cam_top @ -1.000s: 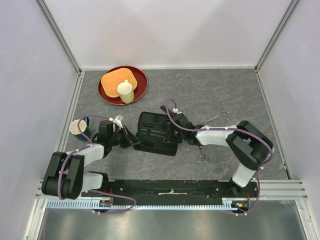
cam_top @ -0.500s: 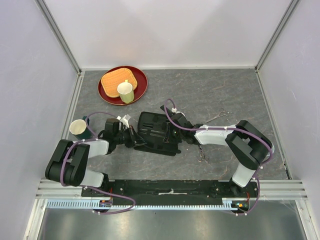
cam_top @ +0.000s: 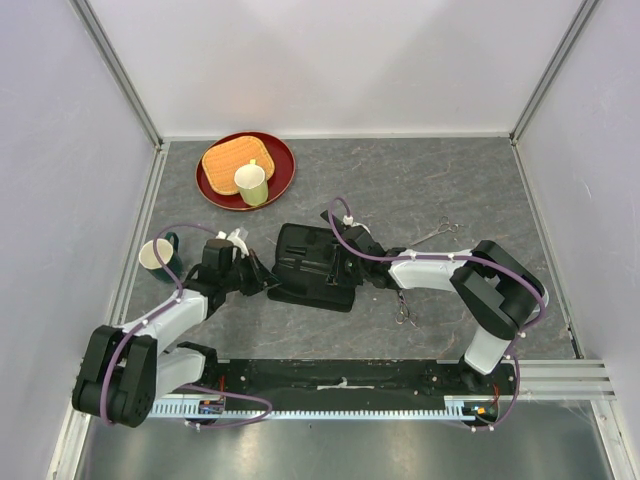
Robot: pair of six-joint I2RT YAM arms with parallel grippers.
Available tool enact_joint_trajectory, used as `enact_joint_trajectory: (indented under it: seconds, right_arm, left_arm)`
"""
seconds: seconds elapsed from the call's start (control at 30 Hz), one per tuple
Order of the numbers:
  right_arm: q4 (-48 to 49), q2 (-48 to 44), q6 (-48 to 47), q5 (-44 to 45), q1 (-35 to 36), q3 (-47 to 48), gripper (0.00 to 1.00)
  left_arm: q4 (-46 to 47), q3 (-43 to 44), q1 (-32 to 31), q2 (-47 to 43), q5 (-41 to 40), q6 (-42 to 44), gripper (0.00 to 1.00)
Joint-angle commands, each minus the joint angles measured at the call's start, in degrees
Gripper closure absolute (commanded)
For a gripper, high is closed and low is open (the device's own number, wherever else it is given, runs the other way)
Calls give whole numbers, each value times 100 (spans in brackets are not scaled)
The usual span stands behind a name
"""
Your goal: Sort the hair-cutting tools
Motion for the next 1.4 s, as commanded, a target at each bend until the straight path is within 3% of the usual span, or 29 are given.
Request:
enact_joint_trajectory:
  seconds: [0.0,0.23,0.5,0.6,0.7,0.77,0.8,0.83,1.07,1.23,1.37]
  right_arm:
    - [-1084,621,-237,857,-14,-342,85]
    - [-1022,612,-211,813,-14,-377,82]
    - [-1005,542,-219,778,-14,-421,79]
    - [-1005,533,-211,787,-14,-439,78]
    - [-1014,533,-193,778,-14,-456,75]
    - [-1014,524,-193,778,-5,-465,72]
    - [-1022,524,-193,778,-5,-465,71]
    - [-1022,507,-202,795,-14,-465,70]
    - [-1154,279,-307,857,-14,-386,66]
    - [-1259,-308,-570,1085,-14,-281,67]
    - [-1846,-723,-702,1419,-5,157,65]
  left_arm:
    - [-154,119,-4,-103,-622,286,94]
    - [303,269,-22,529,273,419,91]
    - [453,304,-75,846,390,401,81]
    - [269,348,-75,741,197,392,65]
    - [-205,479,-74,505,-347,313,42]
    - [-601,558,-75,251,-752,269,35]
    - [-680,602,-74,153,-831,252,11]
    - [-777,629,-74,56,-1058,234,9]
    - [-1594,919,-83,-638,-1772,190,5]
    - [-1692,1042,-83,-990,-1554,278,6]
    - [-1613,1121,-83,-1140,-1641,208,0]
